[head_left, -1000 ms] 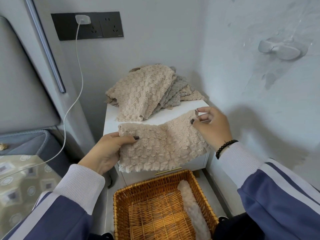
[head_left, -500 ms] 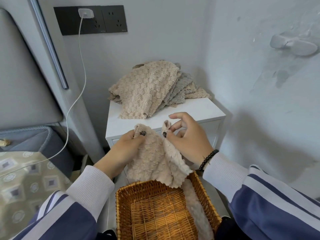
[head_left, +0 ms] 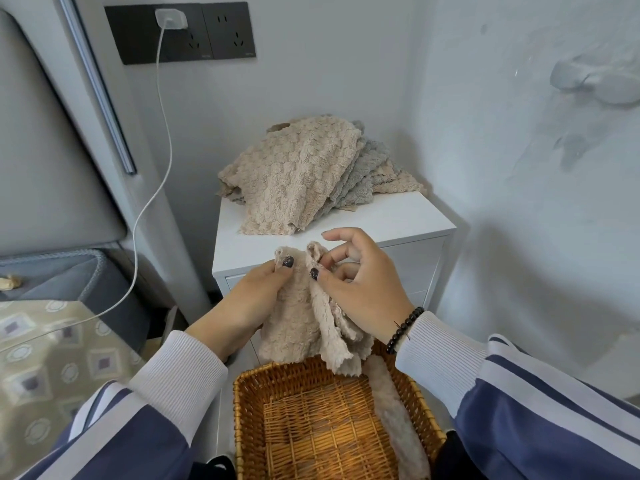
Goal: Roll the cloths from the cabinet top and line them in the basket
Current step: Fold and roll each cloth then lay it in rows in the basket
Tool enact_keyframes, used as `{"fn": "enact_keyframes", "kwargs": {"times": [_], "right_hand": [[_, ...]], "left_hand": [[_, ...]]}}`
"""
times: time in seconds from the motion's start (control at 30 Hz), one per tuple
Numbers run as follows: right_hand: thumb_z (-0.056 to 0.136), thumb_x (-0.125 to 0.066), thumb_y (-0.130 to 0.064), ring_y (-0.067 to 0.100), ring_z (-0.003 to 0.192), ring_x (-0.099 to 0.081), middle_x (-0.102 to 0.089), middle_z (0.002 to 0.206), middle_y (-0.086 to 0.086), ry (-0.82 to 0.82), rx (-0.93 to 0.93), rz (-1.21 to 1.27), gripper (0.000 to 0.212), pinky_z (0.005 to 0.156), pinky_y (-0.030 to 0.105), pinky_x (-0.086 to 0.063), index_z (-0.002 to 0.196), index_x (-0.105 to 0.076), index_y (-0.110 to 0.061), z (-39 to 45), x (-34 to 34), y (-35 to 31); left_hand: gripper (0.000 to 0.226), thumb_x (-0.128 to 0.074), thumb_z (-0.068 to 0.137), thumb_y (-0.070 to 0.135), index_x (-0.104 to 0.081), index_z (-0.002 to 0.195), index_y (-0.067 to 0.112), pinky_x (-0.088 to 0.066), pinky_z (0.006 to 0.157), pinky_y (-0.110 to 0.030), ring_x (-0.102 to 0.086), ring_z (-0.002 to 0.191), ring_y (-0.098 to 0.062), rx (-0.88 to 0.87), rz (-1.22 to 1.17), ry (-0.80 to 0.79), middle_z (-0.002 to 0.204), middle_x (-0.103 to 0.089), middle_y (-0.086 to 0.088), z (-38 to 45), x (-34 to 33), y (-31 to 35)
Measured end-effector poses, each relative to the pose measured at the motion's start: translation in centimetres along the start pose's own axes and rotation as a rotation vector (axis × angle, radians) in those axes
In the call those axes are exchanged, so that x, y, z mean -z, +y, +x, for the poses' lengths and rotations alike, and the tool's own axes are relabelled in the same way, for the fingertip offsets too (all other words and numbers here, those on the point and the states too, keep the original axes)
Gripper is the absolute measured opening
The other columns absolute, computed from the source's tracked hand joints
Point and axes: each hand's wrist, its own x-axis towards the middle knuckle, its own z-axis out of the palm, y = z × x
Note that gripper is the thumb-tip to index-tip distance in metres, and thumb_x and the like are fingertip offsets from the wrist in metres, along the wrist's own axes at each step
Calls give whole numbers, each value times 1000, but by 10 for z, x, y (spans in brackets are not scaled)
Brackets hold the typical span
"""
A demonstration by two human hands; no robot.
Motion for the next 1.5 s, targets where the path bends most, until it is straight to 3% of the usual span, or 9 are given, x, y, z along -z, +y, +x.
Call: {"fn": "enact_keyframes", "kwargs": {"times": [0.1,0.27,0.4,0.53,0.7,1.0,1.27,1.37,1.5], "right_hand": [[83,-66,-7,6,53,-52,-65,81,-10,26,-22,42,36,54,15,-43,108,-53,-29,0,1,-3],[86,-61,-2,6,56,-59,-69,90,-8,-72,-77,89,37,57,18,-48,110,-52,-29,-3,-3,-6],[88,-42,11,19,82,-72,-69,104,-1,-234,-162,227,47,72,32,-58,121,-48,-22,-4,-7,-5],[85,-42,16,17,87,-71,-69,105,0,-211,-117,238,49,73,31,-58,120,-50,-18,-2,-5,-5],[79,-52,11,7,83,-64,-66,94,-7,-73,15,-17,44,64,14,-48,107,-56,-23,0,5,-6],[85,-63,-11,5,103,-49,-53,113,-7,-305,126,-522,34,83,3,-33,116,-55,-18,-1,11,12],[84,-63,-13,6,81,-55,-54,81,-21,-198,225,-507,7,77,25,-48,84,-56,-15,-3,10,14],[84,-60,-11,15,65,-60,-61,70,-9,-126,217,-492,13,65,40,-53,81,-51,-19,-3,9,15],[83,-60,-11,14,59,-59,-62,66,-4,-99,207,-504,16,61,38,-53,80,-49,-23,-1,9,13]], "left_hand": [[33,-40,102,32,-62,107,8,-45,99,-57,-65,98,-34,-12,122,12,111,-65,-24,0,3,-1],[41,-36,103,38,-65,114,12,-44,103,-49,-66,107,-28,-10,-34,-56,110,-71,-10,0,-1,-4],[52,-34,100,48,-64,117,9,-49,94,-41,-67,105,-27,16,-162,-114,109,-71,-14,-4,-1,1],[35,-44,100,26,-62,115,0,-55,82,-39,-69,90,-30,-23,-240,0,103,-71,-21,-4,1,1],[29,-46,101,25,-64,113,7,-56,82,-41,-70,95,-29,-5,-437,122,105,-73,-14,-3,8,7],[32,-43,101,31,-65,118,14,-52,88,-49,-70,100,-28,14,-720,187,109,-73,-9,-5,21,13],[34,-44,101,31,-64,122,14,-51,92,-50,-68,104,-30,7,-776,183,114,-71,-11,-6,22,14],[33,-45,100,31,-64,122,14,-49,95,-52,-67,105,-31,4,-777,206,114,-70,-11,-6,24,14],[32,-45,100,30,-64,121,14,-50,94,-52,-68,103,-30,-1,-764,229,113,-71,-10,-8,24,15]]}}
